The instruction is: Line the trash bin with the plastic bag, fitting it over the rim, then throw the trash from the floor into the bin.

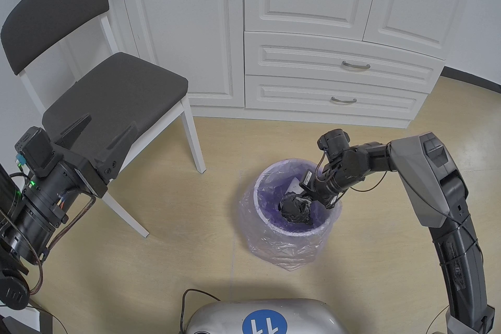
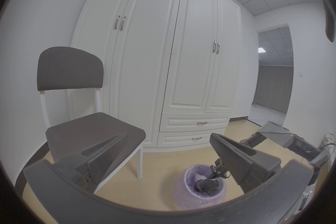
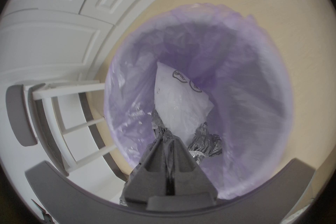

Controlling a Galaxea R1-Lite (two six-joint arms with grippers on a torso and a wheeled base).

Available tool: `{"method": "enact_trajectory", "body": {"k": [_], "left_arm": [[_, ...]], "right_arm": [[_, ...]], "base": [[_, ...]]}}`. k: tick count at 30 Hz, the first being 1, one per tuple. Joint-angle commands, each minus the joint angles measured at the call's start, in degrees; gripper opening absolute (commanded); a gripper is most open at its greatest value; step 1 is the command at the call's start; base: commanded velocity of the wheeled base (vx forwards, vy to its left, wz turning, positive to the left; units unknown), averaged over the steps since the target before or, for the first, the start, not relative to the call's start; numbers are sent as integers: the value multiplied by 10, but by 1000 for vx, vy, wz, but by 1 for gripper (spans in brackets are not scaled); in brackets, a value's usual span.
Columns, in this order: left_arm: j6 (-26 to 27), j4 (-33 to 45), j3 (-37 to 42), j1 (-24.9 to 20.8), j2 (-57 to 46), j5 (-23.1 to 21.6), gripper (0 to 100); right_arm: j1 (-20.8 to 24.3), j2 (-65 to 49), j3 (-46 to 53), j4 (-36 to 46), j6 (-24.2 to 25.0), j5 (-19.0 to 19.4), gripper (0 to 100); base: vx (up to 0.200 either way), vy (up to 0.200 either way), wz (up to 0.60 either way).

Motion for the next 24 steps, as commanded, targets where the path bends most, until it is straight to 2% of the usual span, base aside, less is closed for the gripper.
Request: {"method": "enact_trajectory", "body": {"k": [1,18,24], "left_arm": [[0,0,2,0,-14,-2,100],[0,0,5,-5,-14,-3,100],[0,1,5,-10,-13,-3,100]], "right_arm": [[5,-73,0,58,-40,14,0],[15,12,0,52,-65,16,0],[19,30,0,8,-67,15,0]], "base": [[0,0,0],[0,0,0],[0,0,0]]}}
